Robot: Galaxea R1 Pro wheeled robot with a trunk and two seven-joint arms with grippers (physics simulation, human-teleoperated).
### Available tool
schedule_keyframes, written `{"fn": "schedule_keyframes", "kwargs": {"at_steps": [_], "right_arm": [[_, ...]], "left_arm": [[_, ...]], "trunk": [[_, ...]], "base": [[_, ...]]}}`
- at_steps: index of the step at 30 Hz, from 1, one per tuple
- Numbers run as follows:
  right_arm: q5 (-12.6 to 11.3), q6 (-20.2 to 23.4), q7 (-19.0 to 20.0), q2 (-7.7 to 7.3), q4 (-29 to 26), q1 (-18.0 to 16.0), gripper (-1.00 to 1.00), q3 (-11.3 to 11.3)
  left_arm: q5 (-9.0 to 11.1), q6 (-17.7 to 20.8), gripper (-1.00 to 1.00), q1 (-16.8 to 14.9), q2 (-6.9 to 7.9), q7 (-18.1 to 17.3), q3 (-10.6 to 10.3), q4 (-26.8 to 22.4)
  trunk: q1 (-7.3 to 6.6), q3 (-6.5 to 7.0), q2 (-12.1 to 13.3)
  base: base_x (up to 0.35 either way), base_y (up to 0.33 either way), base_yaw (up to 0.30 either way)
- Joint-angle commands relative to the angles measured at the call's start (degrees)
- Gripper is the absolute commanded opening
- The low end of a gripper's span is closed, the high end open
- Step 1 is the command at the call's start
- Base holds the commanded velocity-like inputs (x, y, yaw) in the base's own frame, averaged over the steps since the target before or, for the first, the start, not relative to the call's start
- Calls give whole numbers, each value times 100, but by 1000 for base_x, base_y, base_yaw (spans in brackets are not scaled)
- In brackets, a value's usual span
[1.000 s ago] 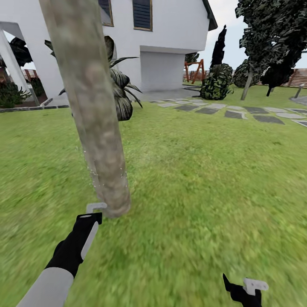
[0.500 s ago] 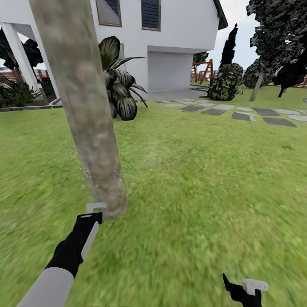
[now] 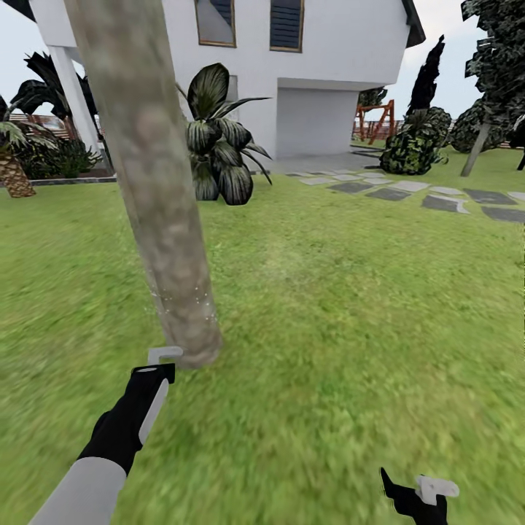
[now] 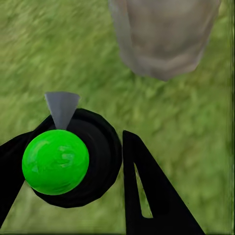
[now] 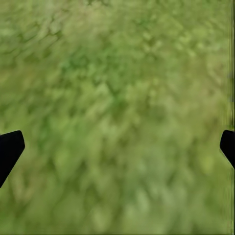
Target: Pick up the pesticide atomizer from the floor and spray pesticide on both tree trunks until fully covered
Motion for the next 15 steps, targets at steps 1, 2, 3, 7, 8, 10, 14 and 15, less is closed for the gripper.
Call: {"fn": "schedule_keyframes", "kwargs": {"at_steps": [1,2,3,7,8,10,14,15], "right_arm": [[0,0,0,0,0,0,100,0],[0,0,0,0,0,0,100,0],[-1,0,0,0,0,0,100,0],[3,0,0,0,0,0,100,0],[3,0,0,0,0,0,100,0],[3,0,0,0,0,0,100,0],[3,0,0,0,0,0,100,0],[3,0,0,0,0,0,100,0]], "left_arm": [[-4,0,-100,0,0,0,0,0],[-4,1,-100,0,0,0,0,0],[-4,1,-100,0,0,0,0,0],[-3,1,-100,0,0,0,0,2],[-3,1,-100,0,0,0,0,3],[-3,1,-100,0,0,0,0,1],[5,1,-100,0,0,0,0,1],[5,1,-100,-2,0,0,0,2]], "trunk": [[0,0,0],[0,0,0],[0,0,0],[0,0,0],[0,0,0],[0,0,0],[0,0,0],[0,0,0]], "base": [[0,-273,2],[0,-273,1],[0,-273,1],[41,-275,110],[83,-275,244],[90,-275,270],[91,-275,276],[91,-275,277]]}}
